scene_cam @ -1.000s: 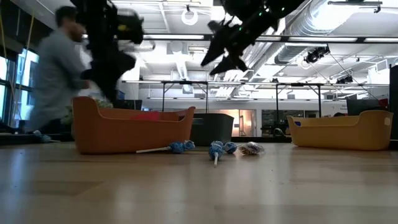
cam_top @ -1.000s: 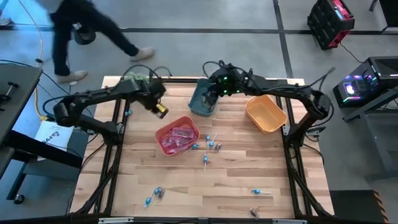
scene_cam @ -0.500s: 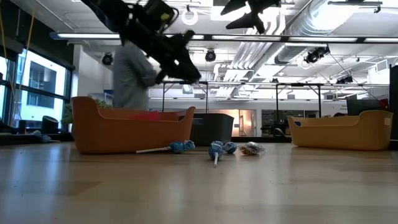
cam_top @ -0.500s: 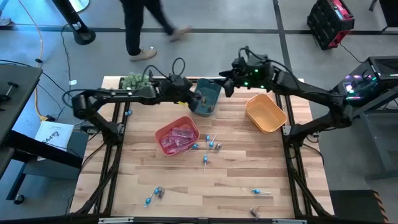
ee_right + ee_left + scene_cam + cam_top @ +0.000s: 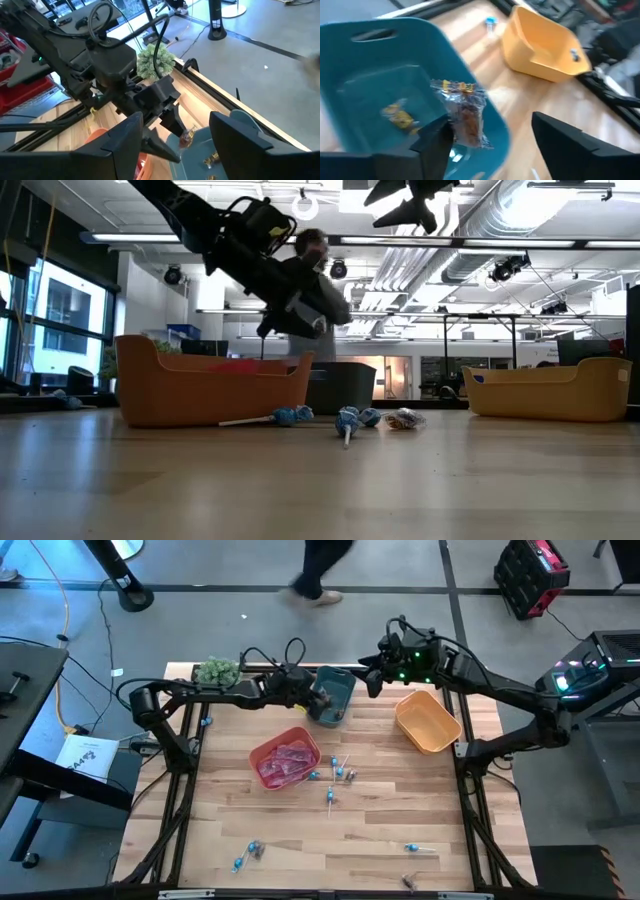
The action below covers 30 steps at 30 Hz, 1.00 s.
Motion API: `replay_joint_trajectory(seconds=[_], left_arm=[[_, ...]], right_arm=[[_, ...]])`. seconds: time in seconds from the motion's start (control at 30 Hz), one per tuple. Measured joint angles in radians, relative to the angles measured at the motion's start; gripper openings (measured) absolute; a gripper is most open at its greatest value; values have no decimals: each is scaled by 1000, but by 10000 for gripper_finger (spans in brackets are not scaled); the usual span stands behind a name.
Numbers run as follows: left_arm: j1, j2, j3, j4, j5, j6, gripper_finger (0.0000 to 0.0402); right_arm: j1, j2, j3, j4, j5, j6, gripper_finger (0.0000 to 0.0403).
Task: Sort candy
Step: Put the black candy into the blue bin
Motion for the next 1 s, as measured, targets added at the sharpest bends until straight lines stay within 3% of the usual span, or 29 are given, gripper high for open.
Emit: replay_joint_trajectory(seconds=[0.13,0.3,0.47,0.63,0.83,1.0], left_arm=[[-14,0,0,-2,27,-5,284],[-56,-23,0,43,26,132,285],[-99,-24,0,81,-213,415,285],[-117,-26,0,87,-297,572,285],[-116,-46,0,-12,-361,473,285],[-117,-144,0,-282,-245,343,285]], right_arm=[[0,0,0,-1,-4,1,224],[0,3,0,-70,-31,65,224],[0,50,0,-140,-38,103,224],[0,155,0,-135,-53,139,224],[0,238,-1,-132,-86,112,224],[27,192,-1,-241,-145,53,224]])
